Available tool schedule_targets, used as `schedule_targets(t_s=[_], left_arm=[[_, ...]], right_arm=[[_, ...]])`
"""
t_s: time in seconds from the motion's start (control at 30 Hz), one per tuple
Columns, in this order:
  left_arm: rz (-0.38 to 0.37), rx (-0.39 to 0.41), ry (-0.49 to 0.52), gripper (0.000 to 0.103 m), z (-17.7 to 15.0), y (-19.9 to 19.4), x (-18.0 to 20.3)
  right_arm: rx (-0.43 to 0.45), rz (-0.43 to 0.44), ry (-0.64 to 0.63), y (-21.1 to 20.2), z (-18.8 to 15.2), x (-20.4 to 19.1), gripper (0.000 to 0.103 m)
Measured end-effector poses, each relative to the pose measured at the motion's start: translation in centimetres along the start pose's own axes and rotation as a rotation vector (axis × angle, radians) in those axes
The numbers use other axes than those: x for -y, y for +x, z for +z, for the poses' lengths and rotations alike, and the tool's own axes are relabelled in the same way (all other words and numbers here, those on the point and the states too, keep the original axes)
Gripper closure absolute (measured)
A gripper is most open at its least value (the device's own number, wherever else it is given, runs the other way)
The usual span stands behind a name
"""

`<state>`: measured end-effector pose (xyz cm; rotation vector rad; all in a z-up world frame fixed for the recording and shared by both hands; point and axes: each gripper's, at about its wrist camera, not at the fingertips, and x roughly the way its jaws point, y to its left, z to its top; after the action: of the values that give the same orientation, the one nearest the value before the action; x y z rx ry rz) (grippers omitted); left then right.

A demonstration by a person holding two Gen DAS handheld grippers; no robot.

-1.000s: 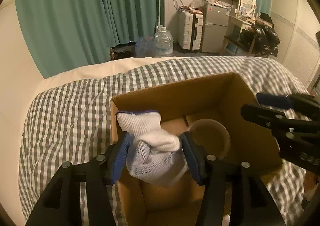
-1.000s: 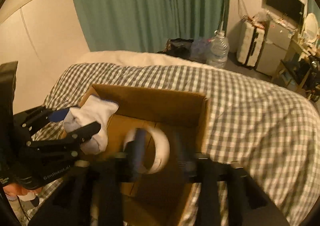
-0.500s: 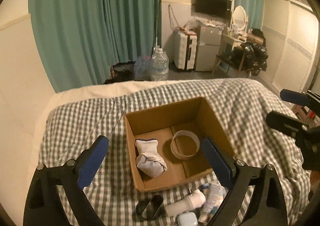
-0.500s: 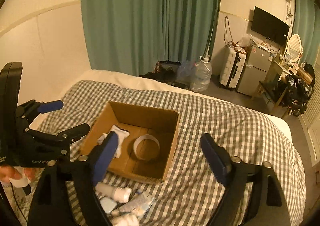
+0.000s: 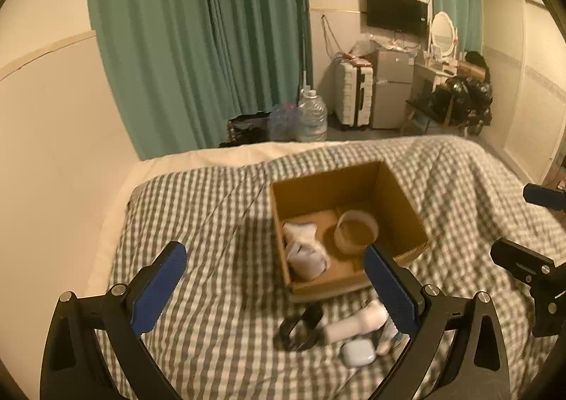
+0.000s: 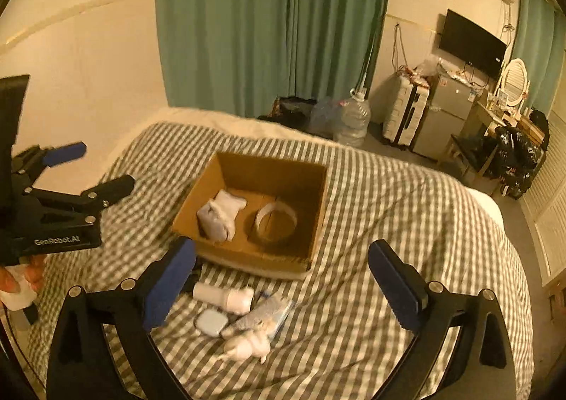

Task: Organize objects
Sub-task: 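Lift both open tools out of the box, then grasp the white figurine toy with the right tool while the left tool grasps the black holder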

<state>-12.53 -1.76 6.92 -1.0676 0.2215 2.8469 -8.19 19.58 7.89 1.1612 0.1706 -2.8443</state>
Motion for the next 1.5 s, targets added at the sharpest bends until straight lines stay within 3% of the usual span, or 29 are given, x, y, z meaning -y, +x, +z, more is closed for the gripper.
schedule_targets(t_s=[0.13, 0.3, 0.43, 0.73, 0.9, 0.97, 1.1, 1.37, 1.4, 1.43, 1.5], left_arm=[[0.036, -0.018, -0.038, 0.000, -3.4, 1.0, 0.0], [0.009, -0.041, -0.096, 0.000, -6.7, 2.3, 0.5], [0.067, -0.063, -0.093, 0.000, -9.4, 3.8, 1.4], [0.085, -0.161, -0.105, 0.000, -14.6, 8.4, 1.6], [0.083, -0.203, -0.101, 0.000, -15.5, 9.6, 2.0], [0.082, -0.203, -0.086, 0.000, -15.7, 9.8, 2.4], [0.074, -0.211, -0.078, 0.000, -15.9, 10.3, 2.9], [0.040, -0.212, -0.096, 0.000, -15.1, 11.7, 2.9], [0.044, -0.213, -0.096, 0.000, -15.0, 12.0, 2.9], [0.052, -0.215, -0.095, 0.000, -14.7, 12.4, 2.9], [0.060, -0.208, -0.101, 0.000, -14.3, 12.9, 2.9]], right_arm=[[-0.017, -0.037, -0.042, 1.7, -2.2, -1.5, 0.005], [-0.029, -0.025, -0.027, 3.8, -5.2, -2.0, 0.005], [-0.095, -0.058, -0.011, 6.5, -7.6, -2.3, 0.005], [-0.198, 0.028, 0.072, 12.0, -12.0, -2.4, 0.005], [-0.243, 0.053, 0.028, 14.1, -13.8, -3.3, 0.005], [-0.257, 0.066, 0.016, 14.6, -14.4, -3.6, 0.009], [-0.312, 0.070, -0.015, 15.7, -15.5, -4.0, 0.034], [-0.251, 0.050, 0.006, 14.2, -14.9, -2.8, 0.040], [-0.239, 0.042, 0.000, 14.0, -14.5, -2.8, 0.048], [-0.230, 0.031, -0.008, 13.9, -14.0, -2.8, 0.065], [-0.215, 0.011, -0.022, 13.9, -13.0, -2.4, 0.074]])
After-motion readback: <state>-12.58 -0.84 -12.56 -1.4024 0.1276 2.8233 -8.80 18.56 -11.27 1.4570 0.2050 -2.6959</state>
